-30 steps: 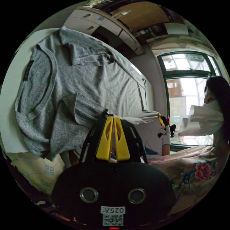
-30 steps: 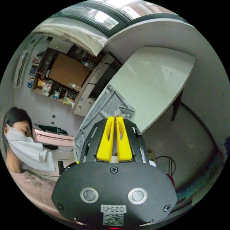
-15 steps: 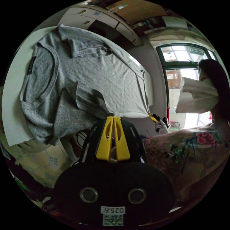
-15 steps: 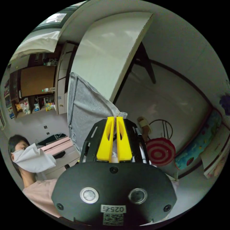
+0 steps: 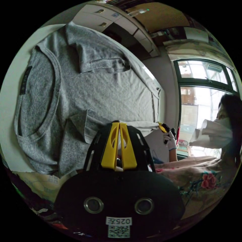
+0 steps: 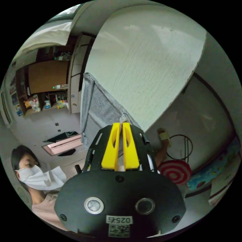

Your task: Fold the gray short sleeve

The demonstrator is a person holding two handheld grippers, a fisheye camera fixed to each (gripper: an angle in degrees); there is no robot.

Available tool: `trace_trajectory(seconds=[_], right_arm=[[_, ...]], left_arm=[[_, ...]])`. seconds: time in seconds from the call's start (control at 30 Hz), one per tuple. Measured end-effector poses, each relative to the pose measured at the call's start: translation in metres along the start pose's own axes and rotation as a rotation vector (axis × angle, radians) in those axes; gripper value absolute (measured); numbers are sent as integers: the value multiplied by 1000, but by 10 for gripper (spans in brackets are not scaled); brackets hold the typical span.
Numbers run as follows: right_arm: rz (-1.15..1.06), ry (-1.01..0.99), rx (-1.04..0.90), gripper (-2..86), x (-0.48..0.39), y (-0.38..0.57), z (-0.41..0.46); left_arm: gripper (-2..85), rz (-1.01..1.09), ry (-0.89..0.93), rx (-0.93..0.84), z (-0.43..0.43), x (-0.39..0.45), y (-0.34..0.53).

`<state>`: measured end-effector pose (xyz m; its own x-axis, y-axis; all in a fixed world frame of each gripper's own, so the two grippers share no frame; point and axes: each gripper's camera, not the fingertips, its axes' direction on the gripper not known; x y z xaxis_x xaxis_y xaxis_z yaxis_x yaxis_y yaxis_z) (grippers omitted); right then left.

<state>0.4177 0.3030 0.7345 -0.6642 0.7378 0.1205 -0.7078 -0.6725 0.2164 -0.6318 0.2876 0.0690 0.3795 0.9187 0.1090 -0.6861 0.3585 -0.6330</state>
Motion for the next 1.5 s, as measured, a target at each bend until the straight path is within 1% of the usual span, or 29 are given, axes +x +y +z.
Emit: trace_trajectory(seconds=[0.07,0.2,0.3,0.4,0.43,0.47,0.5,0.53,0.57,0.6,0.67,0.7,0.77,0.8,0.87,0.97,1.0,1.07,1.17,1.23,1.3,1.37,1.43,1.5], right_arm=[[21,-95,23,27,9,1,-11],[11,-118,58,36,17,3,-35],[-44,-214,80,43,27,0,-51],[-181,-239,64,73,31,1,-53],[-224,-197,52,91,31,5,-51],[-262,-149,46,101,30,13,-48],[-271,-122,40,102,31,17,-46],[-274,-61,55,101,35,29,-43],[-285,-11,77,98,39,43,-40],[-283,10,88,98,42,49,-38],[-299,23,131,98,56,73,-32],[-295,24,145,99,60,77,-30],[-315,0,198,97,73,90,-27],[-310,-4,195,97,76,91,-25],[-340,-32,181,96,88,94,-18],[-399,-101,161,82,96,96,-10],[-405,-111,159,77,98,97,-9],[-402,-133,156,50,104,99,-3],[-415,-156,145,66,113,100,10],[-408,-150,122,68,118,99,21],[-402,-174,140,49,124,103,27],[-390,-205,198,8,129,116,26],[-378,-236,237,0,132,127,22],[-374,-293,247,-3,134,135,20]], left_arm=[[-9,-43,9,7,3,-14,0],[-10,-107,36,22,7,-33,4],[-11,-168,44,47,9,-47,13],[-1,-181,-6,157,-8,-47,32],[8,-141,-62,207,-18,-35,41],[11,-53,-146,221,-22,-12,47],[13,0,-188,213,-21,2,49],[14,129,-242,163,-10,34,50],[14,241,-244,83,14,63,48],[14,286,-228,40,29,76,47],[15,452,-87,-131,104,123,44],[14,491,-63,-161,124,134,44],[13,673,-8,-297,202,179,52],[13,722,-7,-317,218,191,55],[15,903,6,-383,269,233,71],[22,1057,23,-435,312,267,92],[25,1090,17,-448,319,272,97],[45,1210,-57,-466,345,283,117],[76,1342,-90,-490,371,283,141],[78,1368,-104,-515,384,279,150],[78,1393,-149,-525,396,273,159],[78,1443,-209,-542,411,265,172],[77,1492,-226,-556,419,260,185],[76,1524,-200,-566,424,255,197]])
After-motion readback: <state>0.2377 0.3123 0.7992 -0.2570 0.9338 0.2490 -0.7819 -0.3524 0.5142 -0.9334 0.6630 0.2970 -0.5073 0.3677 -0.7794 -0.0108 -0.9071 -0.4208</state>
